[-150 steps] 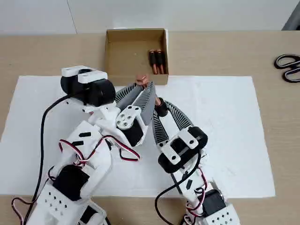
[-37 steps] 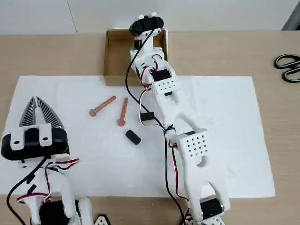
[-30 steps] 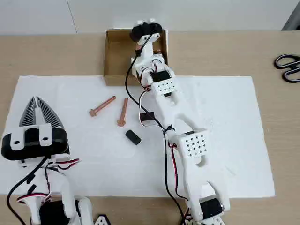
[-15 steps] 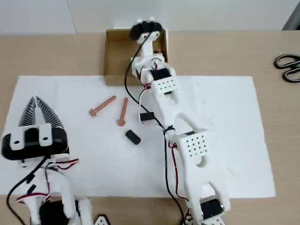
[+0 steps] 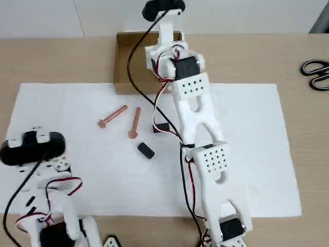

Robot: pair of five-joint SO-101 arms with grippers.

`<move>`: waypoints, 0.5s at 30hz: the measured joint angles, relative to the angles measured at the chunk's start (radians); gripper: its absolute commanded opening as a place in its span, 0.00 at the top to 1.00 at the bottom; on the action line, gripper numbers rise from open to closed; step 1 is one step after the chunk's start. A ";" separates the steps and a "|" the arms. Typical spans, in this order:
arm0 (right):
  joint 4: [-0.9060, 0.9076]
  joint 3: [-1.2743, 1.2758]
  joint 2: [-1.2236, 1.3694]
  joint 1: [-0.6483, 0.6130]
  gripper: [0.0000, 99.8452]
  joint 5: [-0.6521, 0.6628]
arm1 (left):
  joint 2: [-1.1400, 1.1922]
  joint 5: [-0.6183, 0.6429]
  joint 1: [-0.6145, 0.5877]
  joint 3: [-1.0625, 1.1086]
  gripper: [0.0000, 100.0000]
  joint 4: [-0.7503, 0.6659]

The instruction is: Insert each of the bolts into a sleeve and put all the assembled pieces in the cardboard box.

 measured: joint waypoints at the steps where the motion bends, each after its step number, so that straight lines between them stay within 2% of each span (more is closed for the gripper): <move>1: 0.077 -0.021 -0.002 -0.005 0.80 0.000 | 0.000 0.000 -0.029 0.000 0.99 0.021; 4: 0.219 -0.035 0.000 -0.037 0.80 0.000 | 0.000 0.000 -0.109 0.000 0.99 0.068; 10: 0.253 0.014 -0.006 -0.098 0.80 0.009 | 0.000 0.000 -0.192 0.000 0.99 0.141; 15: 0.256 0.245 -0.063 -0.172 0.80 0.138 | 0.000 0.000 -0.201 0.000 0.99 0.161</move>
